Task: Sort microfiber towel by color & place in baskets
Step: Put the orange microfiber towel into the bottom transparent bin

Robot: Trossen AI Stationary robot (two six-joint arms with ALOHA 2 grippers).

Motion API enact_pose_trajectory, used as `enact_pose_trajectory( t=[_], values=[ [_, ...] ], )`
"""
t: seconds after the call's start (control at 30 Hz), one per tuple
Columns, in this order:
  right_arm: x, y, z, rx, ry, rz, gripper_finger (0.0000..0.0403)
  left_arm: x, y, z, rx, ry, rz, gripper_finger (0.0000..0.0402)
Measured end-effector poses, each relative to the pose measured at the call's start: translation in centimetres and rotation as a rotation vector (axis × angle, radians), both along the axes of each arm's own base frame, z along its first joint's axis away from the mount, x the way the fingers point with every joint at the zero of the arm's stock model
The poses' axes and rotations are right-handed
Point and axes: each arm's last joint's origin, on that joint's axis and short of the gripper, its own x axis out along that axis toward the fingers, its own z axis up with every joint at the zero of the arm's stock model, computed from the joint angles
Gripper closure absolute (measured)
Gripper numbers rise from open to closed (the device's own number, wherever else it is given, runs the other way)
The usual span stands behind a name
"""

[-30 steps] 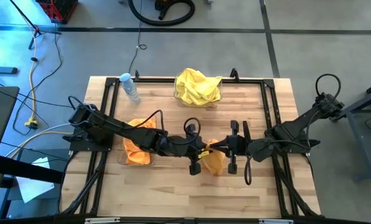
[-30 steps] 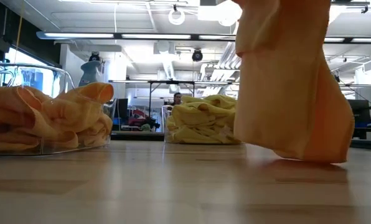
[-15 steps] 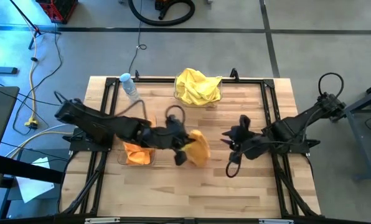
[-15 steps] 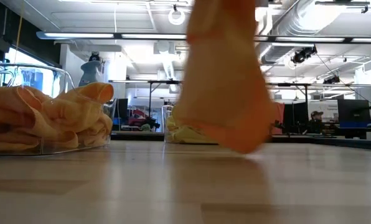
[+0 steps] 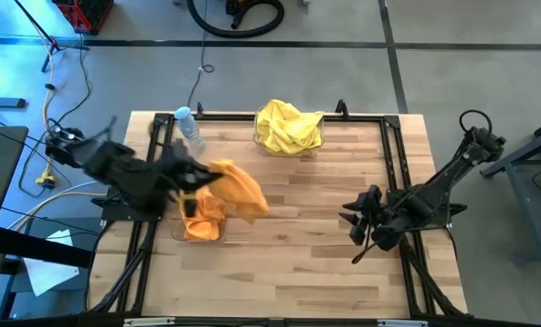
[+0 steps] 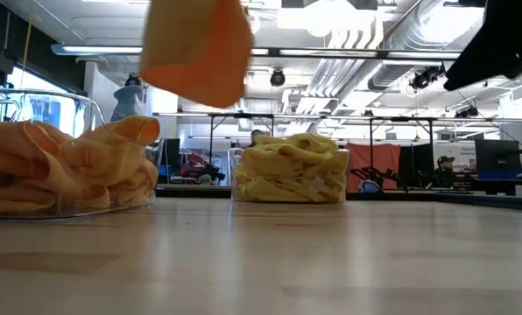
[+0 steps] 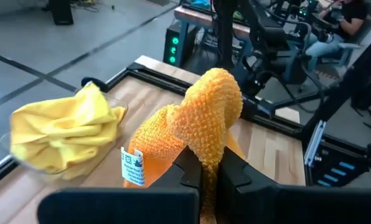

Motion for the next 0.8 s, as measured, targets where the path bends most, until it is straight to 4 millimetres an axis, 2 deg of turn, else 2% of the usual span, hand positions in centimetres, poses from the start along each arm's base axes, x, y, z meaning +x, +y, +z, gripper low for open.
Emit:
enact_pose_trajectory(
  t=[0.23,0.4,0.57,0.8],
  values=[
    [-0.1,0.1,-0.9,0.079,-0.024,0.002,0.0274,-5.6,2.2,0.3,-0.06,0.056,-0.008,0.0401],
    [0.1,0.1,-0.9,0.088,-0.033,-0.001,0.0275,-7.7,3.2,-0.8,-0.137,0.182,-0.01,0.0401],
    [0.4,-0.2,-0.8,0.104,-0.052,-0.024,0.0275,-8.1,3.3,-3.1,-0.168,0.365,0.028,0.0401],
    [1.3,-1.0,-0.5,0.127,-0.092,-0.09,0.0275,-6.1,2.5,-8.9,-0.123,0.5,0.129,0.0401]
  ],
)
